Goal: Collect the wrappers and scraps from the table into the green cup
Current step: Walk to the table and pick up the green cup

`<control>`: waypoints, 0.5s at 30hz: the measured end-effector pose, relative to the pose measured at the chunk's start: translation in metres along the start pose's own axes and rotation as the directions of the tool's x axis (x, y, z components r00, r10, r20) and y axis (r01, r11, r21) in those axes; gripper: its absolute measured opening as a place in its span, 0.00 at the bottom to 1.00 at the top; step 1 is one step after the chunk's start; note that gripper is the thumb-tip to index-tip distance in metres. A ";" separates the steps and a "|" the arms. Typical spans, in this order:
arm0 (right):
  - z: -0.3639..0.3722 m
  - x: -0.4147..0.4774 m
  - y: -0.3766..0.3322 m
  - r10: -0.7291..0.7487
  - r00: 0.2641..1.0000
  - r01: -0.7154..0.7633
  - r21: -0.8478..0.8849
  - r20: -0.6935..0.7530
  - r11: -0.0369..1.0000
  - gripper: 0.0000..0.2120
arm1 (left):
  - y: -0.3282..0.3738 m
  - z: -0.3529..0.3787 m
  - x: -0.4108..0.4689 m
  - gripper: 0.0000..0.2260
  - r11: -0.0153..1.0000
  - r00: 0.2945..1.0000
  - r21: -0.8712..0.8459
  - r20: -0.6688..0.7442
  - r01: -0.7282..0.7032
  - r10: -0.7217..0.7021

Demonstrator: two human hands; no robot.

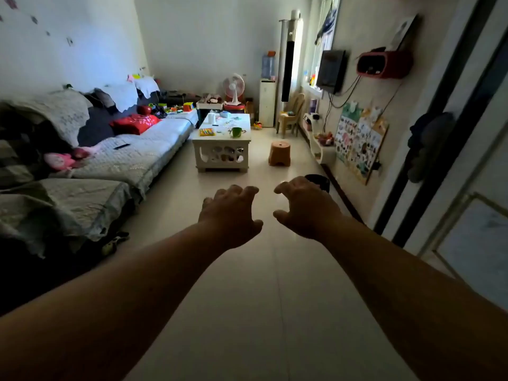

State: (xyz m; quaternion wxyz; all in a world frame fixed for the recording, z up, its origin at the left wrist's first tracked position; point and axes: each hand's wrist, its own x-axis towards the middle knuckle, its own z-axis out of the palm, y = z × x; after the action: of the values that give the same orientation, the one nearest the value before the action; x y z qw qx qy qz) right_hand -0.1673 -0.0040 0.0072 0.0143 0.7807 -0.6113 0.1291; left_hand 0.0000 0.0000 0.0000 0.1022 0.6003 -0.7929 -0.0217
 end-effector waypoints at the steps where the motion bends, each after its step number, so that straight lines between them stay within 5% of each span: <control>1: 0.003 0.013 0.011 -0.002 1.000 0.002 -0.009 0.031 1.000 0.26 | 0.003 0.006 0.018 0.35 1.000 1.000 -0.012 0.026 0.007 -0.007; 15: 0.054 0.211 0.144 0.003 0.980 -0.001 -0.010 0.199 1.000 0.26 | -0.006 0.064 0.249 0.32 0.991 0.980 -0.046 0.159 0.125 -0.116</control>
State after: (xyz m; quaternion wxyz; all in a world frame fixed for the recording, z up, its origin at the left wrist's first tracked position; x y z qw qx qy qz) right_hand -0.2488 -0.2507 -0.0182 -0.0432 0.7889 -0.6111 0.0475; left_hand -0.0704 -0.2451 -0.0300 0.0550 0.6407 -0.7597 -0.0968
